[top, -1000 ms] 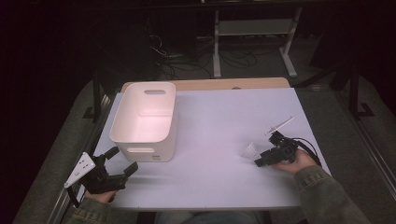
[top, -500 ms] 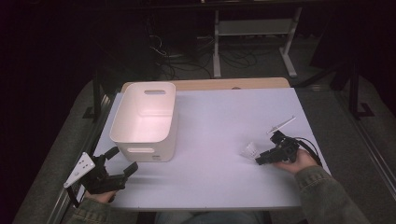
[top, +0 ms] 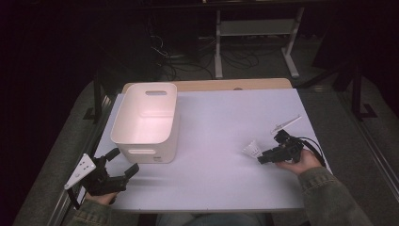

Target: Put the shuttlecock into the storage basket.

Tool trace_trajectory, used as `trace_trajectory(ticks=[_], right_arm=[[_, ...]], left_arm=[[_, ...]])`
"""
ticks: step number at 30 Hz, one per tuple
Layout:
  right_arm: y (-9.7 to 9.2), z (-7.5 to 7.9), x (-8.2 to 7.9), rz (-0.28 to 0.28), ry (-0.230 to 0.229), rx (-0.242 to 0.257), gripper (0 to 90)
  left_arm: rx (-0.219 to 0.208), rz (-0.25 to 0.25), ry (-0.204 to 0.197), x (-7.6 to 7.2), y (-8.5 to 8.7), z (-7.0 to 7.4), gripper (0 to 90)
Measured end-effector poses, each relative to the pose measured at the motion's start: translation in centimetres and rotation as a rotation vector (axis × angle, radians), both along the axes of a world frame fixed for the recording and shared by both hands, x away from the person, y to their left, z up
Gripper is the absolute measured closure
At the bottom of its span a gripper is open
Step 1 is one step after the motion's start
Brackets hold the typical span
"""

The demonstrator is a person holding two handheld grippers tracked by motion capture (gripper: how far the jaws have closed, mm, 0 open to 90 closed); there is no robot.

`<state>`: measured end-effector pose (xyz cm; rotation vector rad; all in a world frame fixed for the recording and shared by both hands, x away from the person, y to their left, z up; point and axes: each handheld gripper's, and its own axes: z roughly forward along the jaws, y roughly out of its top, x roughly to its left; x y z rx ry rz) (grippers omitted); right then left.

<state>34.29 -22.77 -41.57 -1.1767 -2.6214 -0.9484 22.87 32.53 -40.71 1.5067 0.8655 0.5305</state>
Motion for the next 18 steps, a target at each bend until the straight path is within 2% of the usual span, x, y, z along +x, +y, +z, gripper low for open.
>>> trace_trajectory(ticks=[13,14,18], right_arm=[[0.4,2.1,0.0,0.002,-0.039,0.037,63.6],[0.4,2.2,0.0,0.010,-0.054,0.038,63.6],[0.6,2.9,-0.1,0.012,-0.067,0.044,63.6]], left_arm=[[0.001,-0.003,0.000,0.0,0.0,0.0,0.0],[0.002,-0.003,0.001,0.0,0.0,0.0,0.0],[-0.002,-0.002,-0.001,0.0,0.0,0.0,0.0]])
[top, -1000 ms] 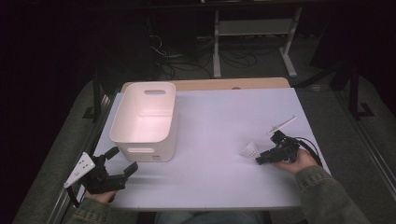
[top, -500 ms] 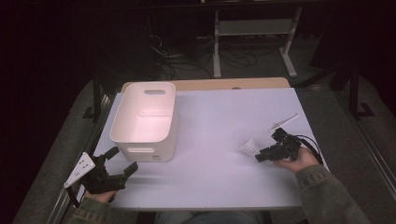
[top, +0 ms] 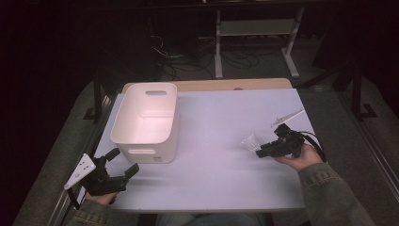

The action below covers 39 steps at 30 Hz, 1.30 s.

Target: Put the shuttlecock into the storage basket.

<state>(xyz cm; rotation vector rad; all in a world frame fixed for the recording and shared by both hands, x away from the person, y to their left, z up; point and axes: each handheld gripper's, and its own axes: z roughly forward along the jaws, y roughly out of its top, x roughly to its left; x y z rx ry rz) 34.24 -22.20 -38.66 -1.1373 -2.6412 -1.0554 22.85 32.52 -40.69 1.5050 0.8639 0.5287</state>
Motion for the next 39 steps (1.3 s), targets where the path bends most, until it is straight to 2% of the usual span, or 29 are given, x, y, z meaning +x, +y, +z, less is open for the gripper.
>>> trace_trajectory(ticks=[18,37,39], right_arm=[[0.7,1.6,0.0,0.017,-0.036,0.017,63.6],[3.0,4.0,0.7,0.063,-0.078,0.053,63.6],[3.2,4.1,0.7,0.066,-0.077,0.053,63.6]], left_arm=[[0.000,0.003,-0.001,0.0,0.0,0.0,0.0],[0.005,0.001,-0.001,0.0,0.1,0.0,0.0],[-0.004,0.003,-0.003,0.0,0.0,0.0,0.0]])
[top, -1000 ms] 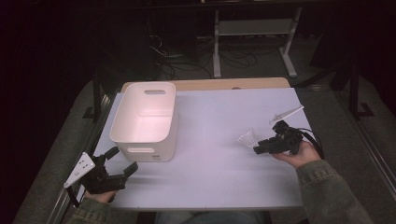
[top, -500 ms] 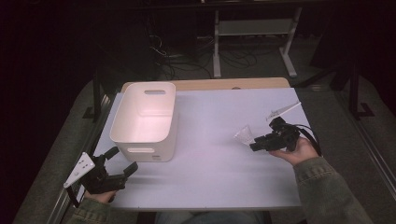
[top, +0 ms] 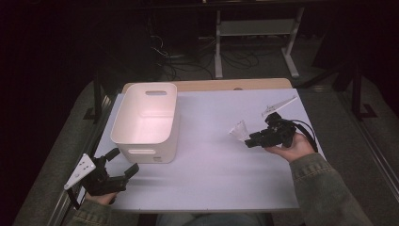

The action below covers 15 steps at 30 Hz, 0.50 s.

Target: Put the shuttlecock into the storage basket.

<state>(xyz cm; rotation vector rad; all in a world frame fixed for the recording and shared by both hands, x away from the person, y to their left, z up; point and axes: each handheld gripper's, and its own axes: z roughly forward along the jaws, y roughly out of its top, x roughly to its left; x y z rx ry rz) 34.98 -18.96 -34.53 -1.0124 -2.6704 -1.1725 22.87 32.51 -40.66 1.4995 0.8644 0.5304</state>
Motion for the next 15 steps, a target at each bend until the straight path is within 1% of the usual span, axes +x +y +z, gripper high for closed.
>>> trace_trajectory(ticks=[2,4,6,7,9,11,12,14,15], right_arm=[[0.4,0.2,0.1,0.007,-0.008,-0.001,63.6],[0.5,0.2,0.1,0.005,-0.003,-0.001,63.6],[0.7,0.4,0.2,0.012,-0.007,-0.003,63.6],[0.8,0.4,0.2,0.014,-0.012,-0.002,63.6],[1.0,0.6,0.3,0.017,-0.010,-0.002,63.6],[1.2,0.8,0.3,0.019,-0.016,0.002,63.6],[1.2,0.8,0.3,0.026,-0.022,0.003,63.6],[1.3,1.0,0.3,0.024,-0.020,0.002,63.6],[1.4,1.0,0.3,0.024,-0.019,0.005,63.6]], left_arm=[[0.004,-0.001,0.001,0.0,0.0,0.0,0.0],[0.009,-0.002,0.002,0.0,0.0,0.0,0.0],[0.006,-0.002,0.000,0.0,0.0,0.0,0.0],[0.011,-0.001,0.001,0.0,0.1,0.0,0.0],[0.005,0.001,0.003,0.0,0.0,0.0,0.0],[0.014,-0.002,0.002,0.0,0.1,0.0,0.0],[0.011,-0.001,0.002,0.0,0.0,0.0,0.0],[0.010,-0.002,0.002,0.0,0.1,0.0,0.0],[0.002,0.000,0.001,0.0,0.0,0.0,0.0]])
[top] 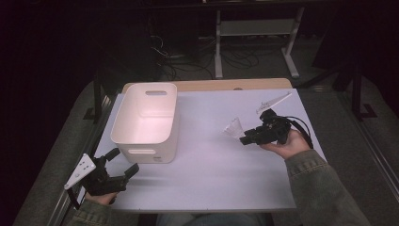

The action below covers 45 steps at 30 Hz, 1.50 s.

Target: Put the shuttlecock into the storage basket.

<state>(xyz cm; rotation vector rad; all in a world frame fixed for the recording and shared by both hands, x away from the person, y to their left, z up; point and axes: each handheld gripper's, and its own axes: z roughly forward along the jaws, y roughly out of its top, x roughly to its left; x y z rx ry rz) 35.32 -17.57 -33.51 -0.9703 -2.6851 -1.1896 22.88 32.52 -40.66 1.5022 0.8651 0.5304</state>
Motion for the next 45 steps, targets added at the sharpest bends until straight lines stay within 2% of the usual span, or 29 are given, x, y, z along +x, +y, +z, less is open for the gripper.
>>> trace_trajectory(ticks=[12,32,38,39,45], right_arm=[[1.7,0.9,0.5,0.030,-0.029,0.015,63.6],[4.5,2.5,1.4,0.059,-0.054,0.036,63.6],[5.1,3.0,1.6,0.080,-0.084,0.044,63.6],[5.3,3.1,1.6,0.081,-0.080,0.060,63.6],[5.7,3.5,1.9,0.082,-0.070,0.072,63.6]], left_arm=[[0.007,-0.003,-0.001,0.0,0.0,0.0,0.0],[0.003,-0.006,0.002,0.0,0.0,0.0,0.0],[0.007,-0.011,0.000,0.1,0.0,0.0,0.0],[0.006,-0.010,0.002,0.1,0.0,0.0,0.0],[0.001,-0.007,0.004,0.1,0.0,-0.1,0.0]])
